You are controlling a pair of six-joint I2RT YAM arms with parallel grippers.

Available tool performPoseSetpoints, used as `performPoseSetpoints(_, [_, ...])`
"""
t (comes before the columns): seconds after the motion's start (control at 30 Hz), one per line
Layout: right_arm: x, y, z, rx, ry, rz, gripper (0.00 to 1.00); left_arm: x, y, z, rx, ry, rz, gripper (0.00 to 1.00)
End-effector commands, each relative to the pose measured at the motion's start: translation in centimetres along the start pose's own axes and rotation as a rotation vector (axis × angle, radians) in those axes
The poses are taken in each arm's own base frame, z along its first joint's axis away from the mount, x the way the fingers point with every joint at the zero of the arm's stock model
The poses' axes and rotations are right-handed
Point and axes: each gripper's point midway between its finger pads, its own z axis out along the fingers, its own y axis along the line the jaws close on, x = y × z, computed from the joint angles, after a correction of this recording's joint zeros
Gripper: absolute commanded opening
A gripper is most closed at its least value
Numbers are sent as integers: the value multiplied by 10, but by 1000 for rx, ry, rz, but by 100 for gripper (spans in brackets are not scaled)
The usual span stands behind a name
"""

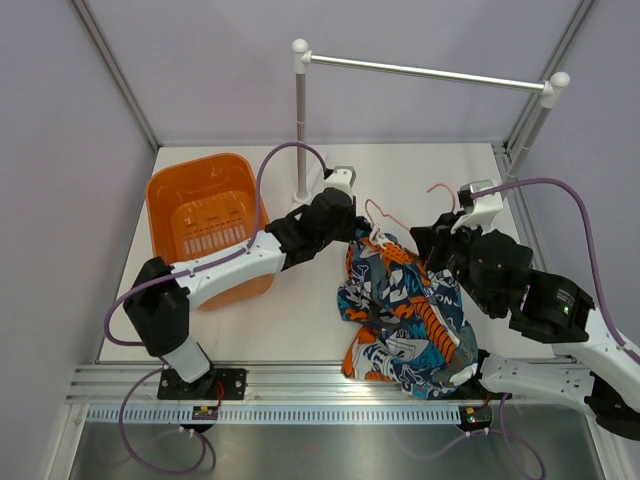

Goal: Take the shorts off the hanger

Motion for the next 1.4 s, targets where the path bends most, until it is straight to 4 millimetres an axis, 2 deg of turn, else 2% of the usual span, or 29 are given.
performPoseSetpoints(0.0, [-34, -4, -2, 40, -131, 45, 0, -8, -18, -21, 84, -73, -4, 0])
performPoseSetpoints(0.03, [-35, -6, 0, 60, -138, 34, 0, -4, -31, -29, 119, -79, 7, 0])
performPoseSetpoints(0.07, [-37, -7, 5, 89, -148, 27, 0, -9, -37, -41, 141, -98, 11, 0])
performPoseSetpoints(0.1, [-39, -8, 7, 106, -153, 20, 0, -3, -40, -46, 155, -93, 26, 0])
performPoseSetpoints(0.17, [-43, -5, 15, 126, -169, -3, 0, 1, -60, -64, 214, -105, 64, 0])
performPoseSetpoints(0.2, [-45, -7, 17, 152, -179, -12, 0, 3, -76, -81, 270, -114, 84, 0])
performPoseSetpoints(0.27, [-51, -4, 26, 181, -199, -37, 0, 3, -91, -101, 324, -136, 143, 0])
performPoseSetpoints(0.3, [-55, -8, 28, 212, -213, -41, 0, 5, -110, -121, 398, -143, 176, 0])
performPoseSetpoints(0.37, [-64, -10, 36, 247, -235, -52, 0, 7, -129, -143, 488, -155, 267, 0])
performPoseSetpoints(0.4, [-67, -12, 39, 254, -239, -51, 0, 15, -144, -159, 546, -142, 307, 0])
performPoseSetpoints(0.47, [-72, -12, 47, 240, -237, -34, 0, 19, -152, -177, 584, -126, 390, 0])
performPoseSetpoints(0.5, [-78, -22, 51, 267, -248, -13, 0, 29, -160, -192, 629, -106, 434, 0])
performPoseSetpoints(0.57, [-86, -30, 60, 279, -251, 4, 0, 44, -174, -216, 719, -98, 514, 0])
performPoseSetpoints(0.67, [-94, -34, 73, 302, -249, -1, 0, 65, -184, -247, 866, -49, 594, 0])
performPoseSetpoints(0.7, [-102, -39, 73, 317, -263, 5, 0, 83, -194, -268, 988, 2, 628, 0])
performPoseSetpoints(0.73, [-101, -39, 82, 326, -251, -2, 0, 90, -196, -281, 1055, 19, 660, 0])
performPoseSetpoints(0.87, [-110, -42, 97, 333, -238, -8, 0, 120, -202, -320, 1193, 100, 740, 0])
performPoseSetpoints(1.03, [-117, -45, 114, 319, -215, 10, 0, 146, -199, -340, 1240, 193, 808, 0])
performPoseSetpoints(1.17, [-125, -48, 117, 337, -217, 0, 0, 135, -198, -341, 1183, 134, 800, 0])
performPoseSetpoints(1.2, [-134, -50, 114, 344, -234, 4, 0, 123, -199, -347, 1192, 83, 778, 0])
performPoseSetpoints(1.27, [-135, -57, 119, 371, -216, -7, 0, 110, -197, -353, 1193, 39, 762, 0])
performPoseSetpoints(1.3, [-148, -65, 115, 390, -237, 1, 0, 102, -196, -357, 1193, 14, 749, 0])
performPoseSetpoints(1.33, [-148, -74, 120, 410, -218, -7, 0, 87, -192, -365, 1192, -28, 728, 0])
performPoseSetpoints(1.37, [-149, -72, 121, 406, -214, -9, 0, 78, -190, -367, 1185, -64, 738, 0])
